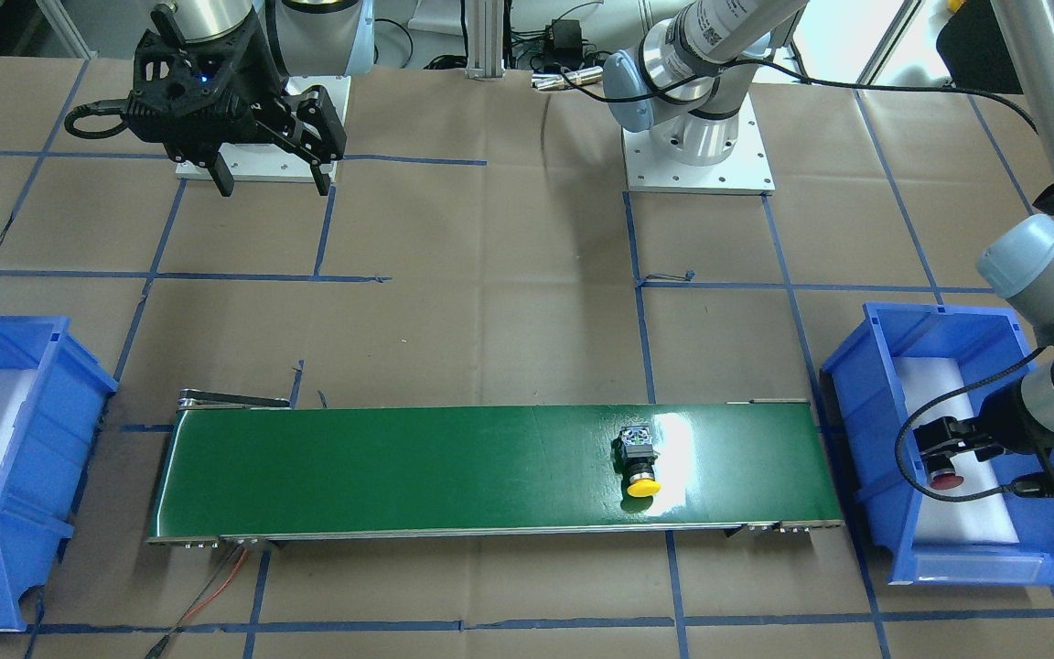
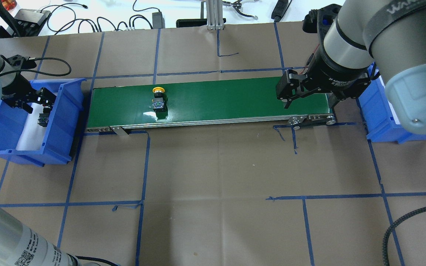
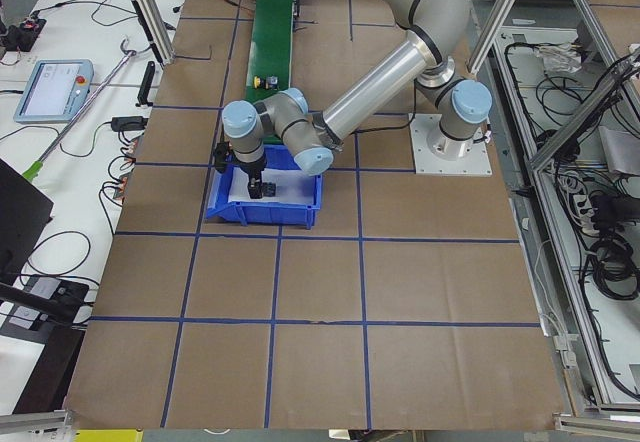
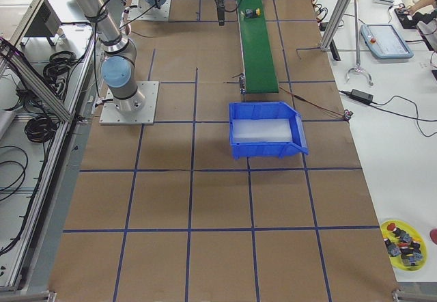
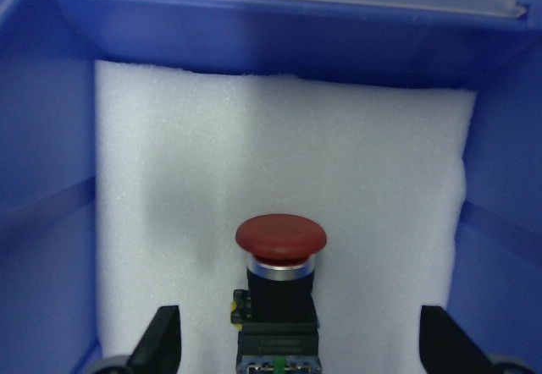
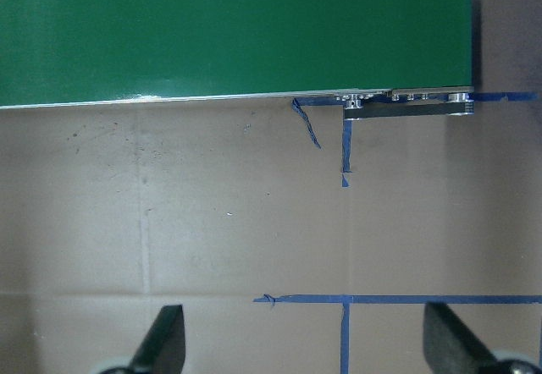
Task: Transport two buttons from left to right
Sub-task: 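Grasp the red-capped button with the left gripper and lift it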
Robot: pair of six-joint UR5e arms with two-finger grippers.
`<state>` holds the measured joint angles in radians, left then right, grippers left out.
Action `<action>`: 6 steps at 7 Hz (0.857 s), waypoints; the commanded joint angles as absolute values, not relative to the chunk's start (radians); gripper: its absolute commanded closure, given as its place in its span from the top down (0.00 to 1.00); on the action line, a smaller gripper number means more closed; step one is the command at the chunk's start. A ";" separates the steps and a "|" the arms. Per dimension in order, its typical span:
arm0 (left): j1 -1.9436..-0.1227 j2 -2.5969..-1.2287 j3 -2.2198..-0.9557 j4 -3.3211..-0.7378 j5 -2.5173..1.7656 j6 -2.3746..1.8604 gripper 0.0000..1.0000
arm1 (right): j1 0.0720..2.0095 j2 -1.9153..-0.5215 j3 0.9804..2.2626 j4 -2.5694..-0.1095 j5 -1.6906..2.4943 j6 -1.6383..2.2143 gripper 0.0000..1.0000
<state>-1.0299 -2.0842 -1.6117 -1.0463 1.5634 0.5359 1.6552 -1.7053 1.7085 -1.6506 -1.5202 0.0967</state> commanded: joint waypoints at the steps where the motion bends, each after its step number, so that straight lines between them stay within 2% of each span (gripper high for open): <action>1: -1.011 -2.088 -1.644 -0.997 1.563 0.557 0.99 | 1.655 -1.704 1.707 -1.651 -1.520 0.097 1.00; 3: -1.008 -2.089 -1.644 -0.994 1.559 0.557 0.96 | 1.655 -1.704 1.710 -1.652 -1.520 0.097 1.00; 4: -1.008 -2.089 -1.643 -0.994 1.555 0.558 0.82 | 1.655 -1.704 1.712 -1.652 -1.520 0.097 1.00; 5: -1.008 -2.091 -1.644 -0.994 1.557 0.575 0.62 | 1.655 -1.704 1.713 -1.651 -1.520 0.097 1.00; 6: -1.008 -2.089 -1.644 -0.994 1.562 0.586 0.37 | 1.655 -1.704 1.712 -1.651 -1.520 0.097 1.00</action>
<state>-1.0080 -2.0899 -1.6440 -0.9942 1.5581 0.5722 1.6552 -1.7043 1.7122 -1.6511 -1.5202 0.0967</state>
